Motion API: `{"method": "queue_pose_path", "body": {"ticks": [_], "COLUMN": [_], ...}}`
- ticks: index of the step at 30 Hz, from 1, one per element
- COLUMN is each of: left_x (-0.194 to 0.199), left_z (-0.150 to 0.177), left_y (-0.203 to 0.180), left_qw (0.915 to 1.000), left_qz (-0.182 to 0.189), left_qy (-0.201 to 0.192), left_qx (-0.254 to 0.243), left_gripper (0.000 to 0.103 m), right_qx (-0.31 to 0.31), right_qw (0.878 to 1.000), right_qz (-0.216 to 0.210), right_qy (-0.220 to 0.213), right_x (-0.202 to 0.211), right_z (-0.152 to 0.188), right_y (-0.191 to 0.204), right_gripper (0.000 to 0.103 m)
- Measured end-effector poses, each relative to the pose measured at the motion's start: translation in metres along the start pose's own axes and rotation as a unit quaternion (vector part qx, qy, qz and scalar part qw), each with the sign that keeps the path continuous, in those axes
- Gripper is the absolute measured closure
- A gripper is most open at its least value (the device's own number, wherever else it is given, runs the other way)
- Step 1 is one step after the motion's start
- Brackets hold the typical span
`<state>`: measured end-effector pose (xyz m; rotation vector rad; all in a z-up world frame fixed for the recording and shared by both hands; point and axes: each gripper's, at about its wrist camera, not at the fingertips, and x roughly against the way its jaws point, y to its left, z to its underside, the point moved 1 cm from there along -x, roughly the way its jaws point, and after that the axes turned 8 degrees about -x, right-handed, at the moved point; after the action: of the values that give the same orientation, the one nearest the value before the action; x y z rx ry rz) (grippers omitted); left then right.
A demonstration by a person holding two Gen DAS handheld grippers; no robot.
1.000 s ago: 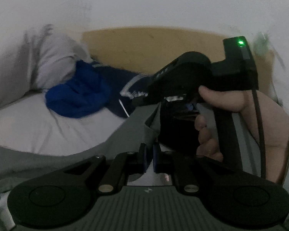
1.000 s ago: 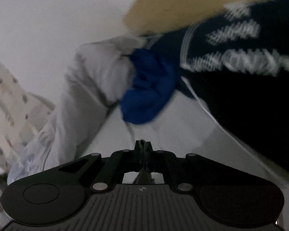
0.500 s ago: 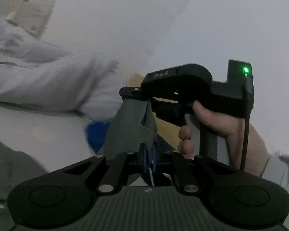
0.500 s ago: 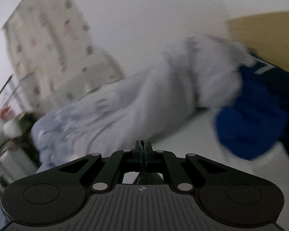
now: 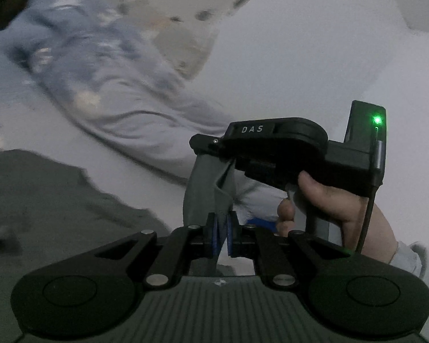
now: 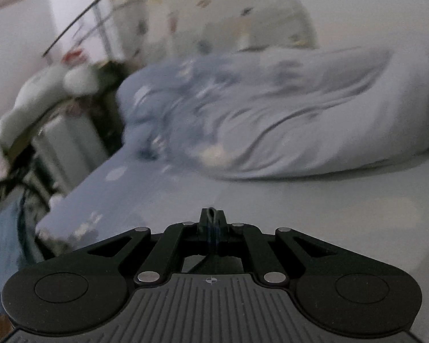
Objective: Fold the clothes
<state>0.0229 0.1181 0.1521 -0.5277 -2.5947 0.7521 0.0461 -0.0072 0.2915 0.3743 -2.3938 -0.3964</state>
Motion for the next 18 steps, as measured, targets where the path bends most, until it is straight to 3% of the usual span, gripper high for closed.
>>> {"method": "queue_pose_path", "body": {"ticks": [6,11,18], "left_x": [0.017,0.017,0.023], "left_z": [0.006,0.026,0.027], "left_y": [0.086,0.149,0.166], "left_qw": [0.9961,0.9807,0.9772], "left_qz": [-0.052,-0.104,-0.136], "left_qy": [-0.027,-0.027,-0.015], "left_qx": [0.066,0.164,0.163], "left_gripper": [0.093,0.093,0.093], "right_qx": [0.035,0.078,0.097], "right_qw": [0.998,0.991,0.985], "right_qz": [-0.009,0.000,0.002], "right_qy": [0.051,0.106,0.145], "right_x": [-0.073,-0.135,-0.191], "right_z": [0.028,0.062,0.094], "right_y": [0.057,0.085,0.109], "right_gripper": [0.099,0.099,0.099]}}
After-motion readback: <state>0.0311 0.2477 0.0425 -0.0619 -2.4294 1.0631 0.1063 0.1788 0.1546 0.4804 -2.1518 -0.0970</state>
